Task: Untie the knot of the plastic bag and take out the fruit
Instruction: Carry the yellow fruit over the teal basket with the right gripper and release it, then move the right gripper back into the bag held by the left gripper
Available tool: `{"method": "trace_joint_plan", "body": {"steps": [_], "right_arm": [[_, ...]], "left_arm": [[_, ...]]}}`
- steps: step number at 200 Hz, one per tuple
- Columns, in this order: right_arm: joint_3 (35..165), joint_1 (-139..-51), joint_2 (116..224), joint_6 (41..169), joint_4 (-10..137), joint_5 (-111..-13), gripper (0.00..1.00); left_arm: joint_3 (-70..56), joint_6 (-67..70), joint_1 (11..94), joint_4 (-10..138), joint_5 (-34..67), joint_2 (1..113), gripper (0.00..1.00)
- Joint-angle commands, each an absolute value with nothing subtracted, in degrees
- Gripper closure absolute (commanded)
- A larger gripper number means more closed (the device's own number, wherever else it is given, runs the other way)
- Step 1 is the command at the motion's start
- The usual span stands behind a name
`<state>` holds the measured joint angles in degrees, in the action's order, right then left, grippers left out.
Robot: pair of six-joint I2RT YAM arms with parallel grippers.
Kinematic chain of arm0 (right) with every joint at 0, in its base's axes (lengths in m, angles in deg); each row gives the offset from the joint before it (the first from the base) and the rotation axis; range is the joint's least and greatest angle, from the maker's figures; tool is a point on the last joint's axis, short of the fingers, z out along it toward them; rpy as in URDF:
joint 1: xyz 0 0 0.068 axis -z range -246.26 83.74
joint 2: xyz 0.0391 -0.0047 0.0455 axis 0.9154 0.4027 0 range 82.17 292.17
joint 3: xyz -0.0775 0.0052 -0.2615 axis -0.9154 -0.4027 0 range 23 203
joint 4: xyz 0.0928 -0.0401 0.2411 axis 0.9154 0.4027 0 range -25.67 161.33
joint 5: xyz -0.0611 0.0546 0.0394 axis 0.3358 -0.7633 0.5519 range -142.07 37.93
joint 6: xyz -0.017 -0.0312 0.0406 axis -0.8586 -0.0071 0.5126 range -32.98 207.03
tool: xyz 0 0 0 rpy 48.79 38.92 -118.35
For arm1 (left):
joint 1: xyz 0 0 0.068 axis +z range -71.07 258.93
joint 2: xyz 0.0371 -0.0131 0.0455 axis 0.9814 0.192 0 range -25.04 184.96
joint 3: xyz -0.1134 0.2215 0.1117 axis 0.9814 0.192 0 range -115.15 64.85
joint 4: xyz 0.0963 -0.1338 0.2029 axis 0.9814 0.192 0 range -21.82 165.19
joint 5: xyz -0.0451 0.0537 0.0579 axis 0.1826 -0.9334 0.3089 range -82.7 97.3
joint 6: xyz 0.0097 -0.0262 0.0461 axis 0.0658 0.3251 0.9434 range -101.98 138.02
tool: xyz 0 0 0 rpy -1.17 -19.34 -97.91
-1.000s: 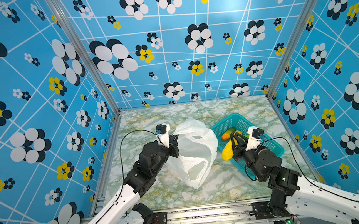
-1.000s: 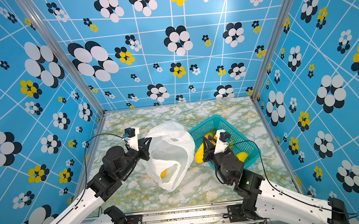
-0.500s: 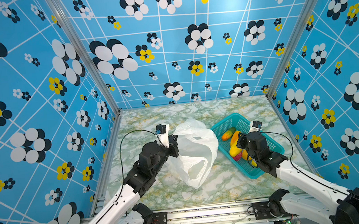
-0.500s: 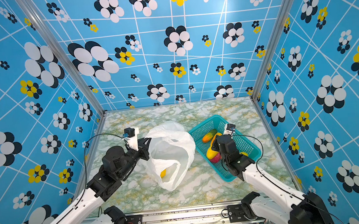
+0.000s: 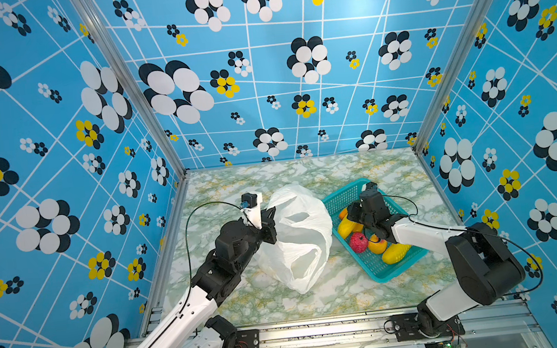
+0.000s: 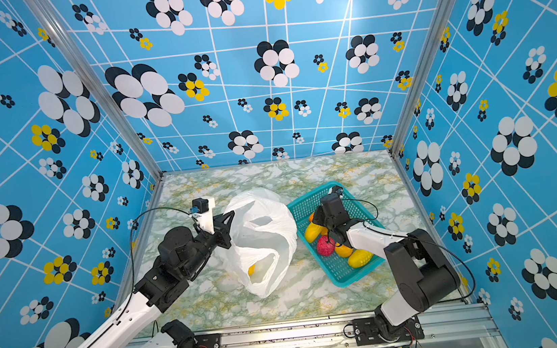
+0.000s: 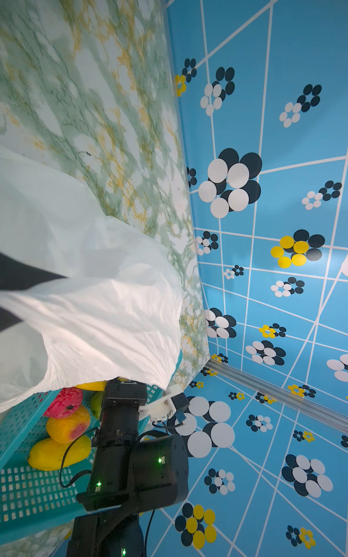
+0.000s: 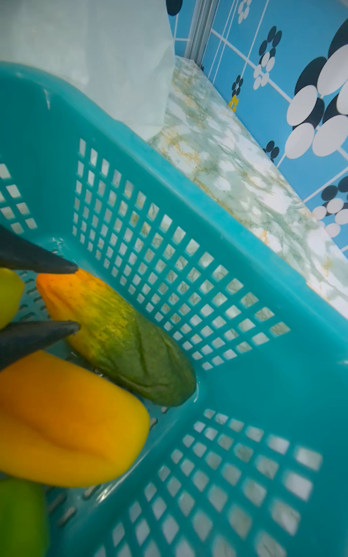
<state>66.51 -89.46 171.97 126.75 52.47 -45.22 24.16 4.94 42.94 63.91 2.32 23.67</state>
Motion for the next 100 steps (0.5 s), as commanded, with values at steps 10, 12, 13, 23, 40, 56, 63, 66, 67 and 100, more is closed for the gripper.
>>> {"method": "trace_joint_plan", "body": {"steps": [10, 12, 13, 23, 40, 56, 63, 66, 67, 100], "right_arm": [[69.02, -89.54, 175.59, 128.16, 50.05, -48.23, 0.68], [69.05, -89.52, 175.73, 128.18, 50.13, -48.28, 0.66], [69.14, -89.54, 175.79, 128.17, 50.11, -48.28, 0.65], [69.40, -89.48, 176.12, 128.17, 50.07, -48.43, 0.56], [69.48, -89.49, 175.07, 127.77, 50.55, -48.47, 0.45], [69.28, -89.59, 172.25, 126.99, 51.83, -47.91, 0.34], [69.10, -89.62, 170.62, 126.54, 52.67, -47.47, 0.30], [69.06, -89.63, 169.96, 126.31, 52.97, -47.28, 0.28], [69.06, -89.63, 169.74, 126.22, 53.07, -47.21, 0.28], [66.74, -89.93, 158.24, 124.08, 58.40, -44.50, 0.22]], "left_arm": [[22.39, 4.66, 43.51, 64.60, 2.02, 23.78, 1.00], [22.40, 4.70, 43.51, 64.65, 2.02, 23.81, 1.00], [22.40, 4.73, 43.51, 64.62, 2.02, 23.82, 1.00], [22.39, 4.66, 43.51, 64.52, 1.94, 23.83, 1.00], [22.40, 4.69, 43.51, 64.50, 1.93, 23.91, 1.00], [22.31, 4.65, 43.51, 64.56, 1.94, 23.91, 1.00], [22.31, 4.57, 43.51, 64.60, 1.97, 23.93, 1.00], [22.33, 4.59, 43.53, 64.59, 2.02, 23.92, 1.00], [22.32, 4.59, 43.54, 64.59, 2.02, 23.91, 1.00], [22.40, 4.62, 43.66, 64.58, 2.09, 23.73, 1.00]]}}
